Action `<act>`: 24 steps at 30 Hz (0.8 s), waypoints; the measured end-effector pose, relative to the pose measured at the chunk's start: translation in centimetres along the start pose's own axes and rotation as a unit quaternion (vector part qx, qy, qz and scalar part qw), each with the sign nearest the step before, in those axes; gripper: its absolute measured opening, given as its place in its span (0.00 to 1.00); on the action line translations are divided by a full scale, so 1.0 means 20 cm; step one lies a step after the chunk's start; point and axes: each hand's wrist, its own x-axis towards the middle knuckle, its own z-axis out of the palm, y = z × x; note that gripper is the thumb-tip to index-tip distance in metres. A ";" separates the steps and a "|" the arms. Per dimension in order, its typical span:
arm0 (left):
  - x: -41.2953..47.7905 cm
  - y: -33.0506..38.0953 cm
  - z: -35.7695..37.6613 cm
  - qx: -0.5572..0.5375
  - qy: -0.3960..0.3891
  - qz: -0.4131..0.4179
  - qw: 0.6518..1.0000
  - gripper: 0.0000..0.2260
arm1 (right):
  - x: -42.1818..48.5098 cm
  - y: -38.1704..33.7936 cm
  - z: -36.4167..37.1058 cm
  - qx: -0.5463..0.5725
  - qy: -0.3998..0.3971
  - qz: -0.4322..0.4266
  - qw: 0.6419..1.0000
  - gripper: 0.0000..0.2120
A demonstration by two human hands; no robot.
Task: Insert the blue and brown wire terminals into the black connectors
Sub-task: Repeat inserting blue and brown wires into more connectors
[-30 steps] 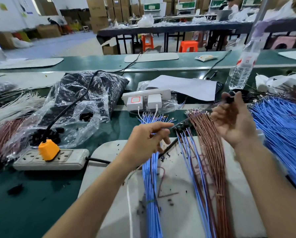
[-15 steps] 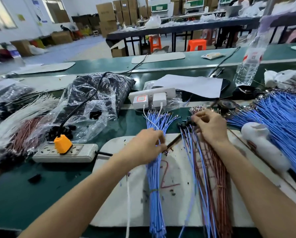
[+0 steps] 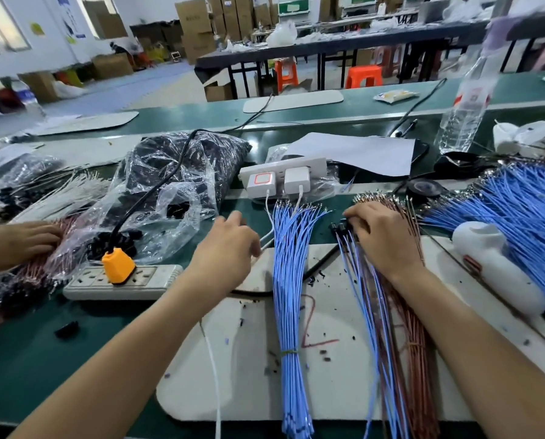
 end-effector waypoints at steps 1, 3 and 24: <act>-0.01 0.01 0.01 0.025 0.015 0.008 1.000 0.08 | 0.00 0.01 0.00 -0.007 -0.010 0.001 1.000 0.07; -0.02 0.08 0.05 -0.011 0.014 0.038 0.999 0.07 | -0.01 0.00 0.00 -0.022 0.001 -0.008 1.000 0.06; 0.04 0.14 0.13 -0.303 -0.026 -0.031 0.952 0.09 | -0.05 -0.22 0.04 0.387 -0.304 0.123 0.862 0.12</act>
